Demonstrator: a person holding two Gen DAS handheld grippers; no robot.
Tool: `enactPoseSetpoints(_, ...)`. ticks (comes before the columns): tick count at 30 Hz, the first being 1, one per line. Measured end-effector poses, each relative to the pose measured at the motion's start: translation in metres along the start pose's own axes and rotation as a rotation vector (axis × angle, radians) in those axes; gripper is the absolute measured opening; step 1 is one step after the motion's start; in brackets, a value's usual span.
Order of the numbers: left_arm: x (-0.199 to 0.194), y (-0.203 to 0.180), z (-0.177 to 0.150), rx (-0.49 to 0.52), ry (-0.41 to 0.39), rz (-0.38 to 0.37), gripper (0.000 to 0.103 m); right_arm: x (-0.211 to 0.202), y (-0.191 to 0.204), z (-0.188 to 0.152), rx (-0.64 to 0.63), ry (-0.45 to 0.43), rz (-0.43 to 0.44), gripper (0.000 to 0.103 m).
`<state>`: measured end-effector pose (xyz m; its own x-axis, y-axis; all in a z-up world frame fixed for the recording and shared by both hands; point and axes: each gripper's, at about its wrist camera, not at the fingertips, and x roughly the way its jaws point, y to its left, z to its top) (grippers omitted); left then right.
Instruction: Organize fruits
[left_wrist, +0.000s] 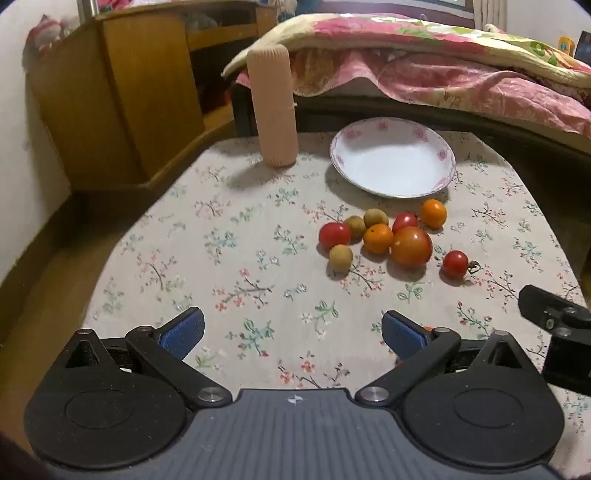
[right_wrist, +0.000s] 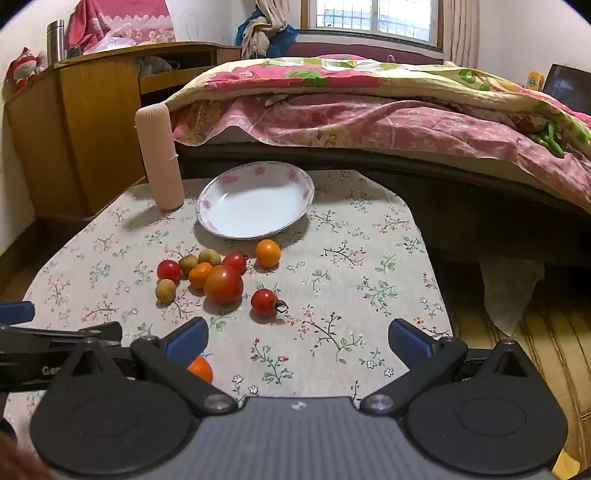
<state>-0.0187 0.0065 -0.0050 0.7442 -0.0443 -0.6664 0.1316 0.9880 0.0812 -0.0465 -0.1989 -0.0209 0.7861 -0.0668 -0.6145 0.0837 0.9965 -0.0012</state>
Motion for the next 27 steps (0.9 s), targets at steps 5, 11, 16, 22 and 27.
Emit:
enactPoseSetpoints(5, 0.022, 0.001, -0.004, 0.008, 0.114, 0.006, 0.103, 0.005, 0.002, -0.002, -0.004, 0.023, 0.010, 0.103)
enactPoseSetpoints(11, 0.030, 0.002, 0.003, -0.018, 0.160, -0.002, 0.103, 0.014, 0.005, -0.009, -0.008, 0.033, 0.024, 0.103)
enactPoseSetpoints(16, 0.031, 0.000, 0.003, -0.020, 0.178, -0.008, 0.103, 0.017, 0.006, -0.010, -0.020, 0.048, 0.023, 0.103)
enactPoseSetpoints(22, 0.031, -0.003, 0.006, -0.018, 0.182, -0.006, 0.103, 0.019, 0.006, -0.011, -0.022, 0.056, 0.021, 0.103)
enactPoseSetpoints(27, 0.031, -0.002, 0.006, -0.019, 0.182, -0.006, 0.103, 0.020, 0.007, -0.012, -0.023, 0.058, 0.024, 0.103)
